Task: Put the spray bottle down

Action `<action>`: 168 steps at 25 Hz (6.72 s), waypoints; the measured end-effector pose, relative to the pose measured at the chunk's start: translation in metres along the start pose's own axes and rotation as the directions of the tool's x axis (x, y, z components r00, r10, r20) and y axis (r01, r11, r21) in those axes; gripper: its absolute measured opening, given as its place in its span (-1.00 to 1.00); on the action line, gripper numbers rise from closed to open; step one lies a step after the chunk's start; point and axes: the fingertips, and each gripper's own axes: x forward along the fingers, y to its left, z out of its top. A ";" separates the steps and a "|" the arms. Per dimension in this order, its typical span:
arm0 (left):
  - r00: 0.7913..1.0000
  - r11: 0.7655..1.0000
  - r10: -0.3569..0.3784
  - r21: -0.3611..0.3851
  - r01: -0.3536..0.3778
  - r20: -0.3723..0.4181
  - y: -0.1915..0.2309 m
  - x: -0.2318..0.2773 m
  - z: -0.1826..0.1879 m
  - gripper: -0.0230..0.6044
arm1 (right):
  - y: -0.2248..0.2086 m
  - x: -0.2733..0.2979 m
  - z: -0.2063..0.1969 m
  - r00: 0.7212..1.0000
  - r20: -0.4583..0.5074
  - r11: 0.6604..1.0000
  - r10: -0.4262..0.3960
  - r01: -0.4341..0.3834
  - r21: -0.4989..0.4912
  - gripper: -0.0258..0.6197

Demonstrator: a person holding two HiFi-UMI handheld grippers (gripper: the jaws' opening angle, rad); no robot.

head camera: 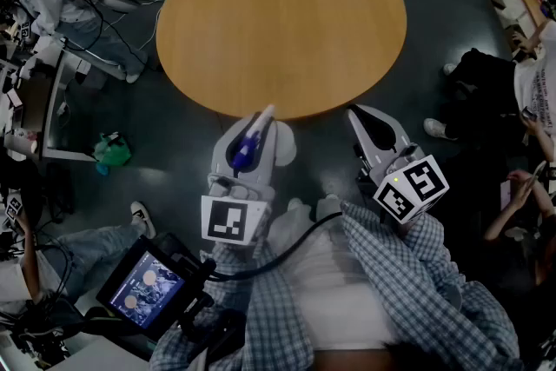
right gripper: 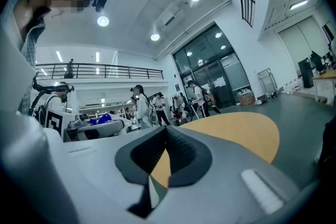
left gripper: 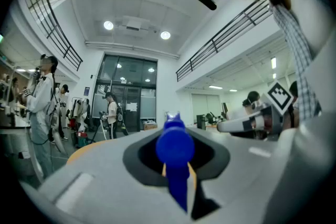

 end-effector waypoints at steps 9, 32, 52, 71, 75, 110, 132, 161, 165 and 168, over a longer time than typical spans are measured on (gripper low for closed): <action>1.000 1.000 -0.002 -0.001 0.002 0.005 -0.002 -0.003 -0.002 -0.69 | 0.003 -0.003 -0.005 1.000 -0.001 1.000 -0.001 0.001 -0.005 -0.90; 0.991 0.992 0.122 0.013 -0.122 0.053 -0.008 0.023 0.021 -0.69 | -0.032 -0.028 0.005 0.999 -0.015 0.999 0.051 -0.051 -0.013 -0.90; 0.999 0.999 0.019 0.042 -0.020 0.028 0.053 0.134 -0.007 -0.69 | -0.101 0.076 0.013 1.000 -0.023 1.000 -0.014 0.014 -0.003 -0.90; 0.999 0.999 0.034 0.015 -0.034 -0.018 0.100 0.240 -0.048 -0.69 | -0.165 0.138 0.005 0.991 -0.131 1.000 -0.011 0.013 0.012 -0.90; 1.000 1.000 0.013 0.027 -0.013 -0.007 0.101 0.242 -0.047 -0.69 | -0.168 0.146 0.002 0.990 -0.138 1.000 -0.010 0.013 0.021 -0.90; 0.995 1.000 -0.003 0.000 0.003 -0.099 0.086 0.199 -0.081 0.01 | -0.145 0.161 0.002 0.990 -0.122 0.997 0.076 -0.073 0.025 -0.90; 0.955 0.983 0.173 -0.022 -0.184 -0.240 0.131 0.135 -0.152 -0.91 | -0.134 0.169 0.000 0.988 -0.112 0.994 0.110 -0.107 0.033 -0.90; 0.954 0.977 0.202 -0.015 -0.211 -0.224 0.134 0.137 -0.147 -0.92 | -0.127 0.170 0.003 0.981 -0.120 0.988 0.150 -0.151 -0.003 -0.90; 0.952 0.978 0.197 -0.014 -0.206 -0.235 0.130 0.139 -0.148 -0.91 | -0.128 0.169 0.001 0.980 -0.124 0.988 0.153 -0.155 -0.012 -0.90; 0.951 0.977 0.203 -0.012 -0.211 -0.234 0.131 0.140 -0.147 -0.91 | -0.127 0.170 0.001 0.980 -0.128 0.988 0.154 -0.157 -0.011 -0.90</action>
